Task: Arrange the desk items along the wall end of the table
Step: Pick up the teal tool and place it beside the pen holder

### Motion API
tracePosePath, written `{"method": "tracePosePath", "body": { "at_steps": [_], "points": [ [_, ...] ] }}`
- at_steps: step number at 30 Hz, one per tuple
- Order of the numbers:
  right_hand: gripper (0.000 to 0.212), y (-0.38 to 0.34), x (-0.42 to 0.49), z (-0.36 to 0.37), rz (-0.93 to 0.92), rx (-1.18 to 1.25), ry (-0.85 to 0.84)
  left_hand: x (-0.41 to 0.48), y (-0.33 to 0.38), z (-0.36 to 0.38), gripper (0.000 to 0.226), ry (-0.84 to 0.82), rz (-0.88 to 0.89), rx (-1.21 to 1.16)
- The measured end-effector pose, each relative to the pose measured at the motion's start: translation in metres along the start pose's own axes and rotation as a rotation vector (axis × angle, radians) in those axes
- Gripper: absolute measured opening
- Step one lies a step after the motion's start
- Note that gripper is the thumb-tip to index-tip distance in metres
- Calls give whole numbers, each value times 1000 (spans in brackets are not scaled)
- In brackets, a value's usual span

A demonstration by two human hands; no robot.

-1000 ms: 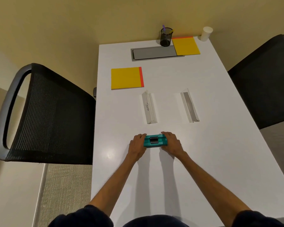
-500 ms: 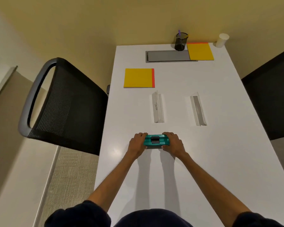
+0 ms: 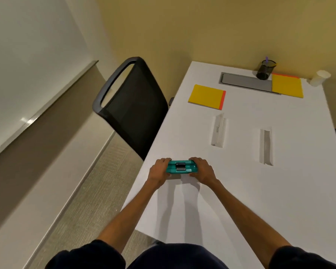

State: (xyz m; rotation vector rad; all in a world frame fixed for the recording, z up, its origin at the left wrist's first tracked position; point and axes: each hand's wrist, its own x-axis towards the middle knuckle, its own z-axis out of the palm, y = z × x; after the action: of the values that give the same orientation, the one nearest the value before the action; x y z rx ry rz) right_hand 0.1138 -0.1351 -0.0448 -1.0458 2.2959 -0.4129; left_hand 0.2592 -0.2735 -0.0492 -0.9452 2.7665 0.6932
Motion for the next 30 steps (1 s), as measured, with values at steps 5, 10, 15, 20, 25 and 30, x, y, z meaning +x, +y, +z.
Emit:
{"method": "tracePosePath", "body": {
  "at_steps": [5, 10, 15, 20, 25, 30],
  "points": [
    [61, -58, 4, 25, -136, 18, -58, -41, -51, -18, 58, 75, -142, -21],
    [70, -118, 6, 54, -209, 29, -90, -80, -103, -34, 55, 111, -246, -77],
    [74, -176, 10, 82, -282, 24, -139, -116, -158, -52, 60, 132, -310, -111],
    [66, -244, 16, 120, -391, -86, -138, -149, -223, -76, 60, 175, -375, -147],
    [71, -319, 29, 159, -462, -182, -118, -175, -295, -100, 61, 210, -405, -174],
    [70, -387, 39, 202, -463, -168, -124, -195, -361, -127, 60, 268, -422, -216]
  ]
}}
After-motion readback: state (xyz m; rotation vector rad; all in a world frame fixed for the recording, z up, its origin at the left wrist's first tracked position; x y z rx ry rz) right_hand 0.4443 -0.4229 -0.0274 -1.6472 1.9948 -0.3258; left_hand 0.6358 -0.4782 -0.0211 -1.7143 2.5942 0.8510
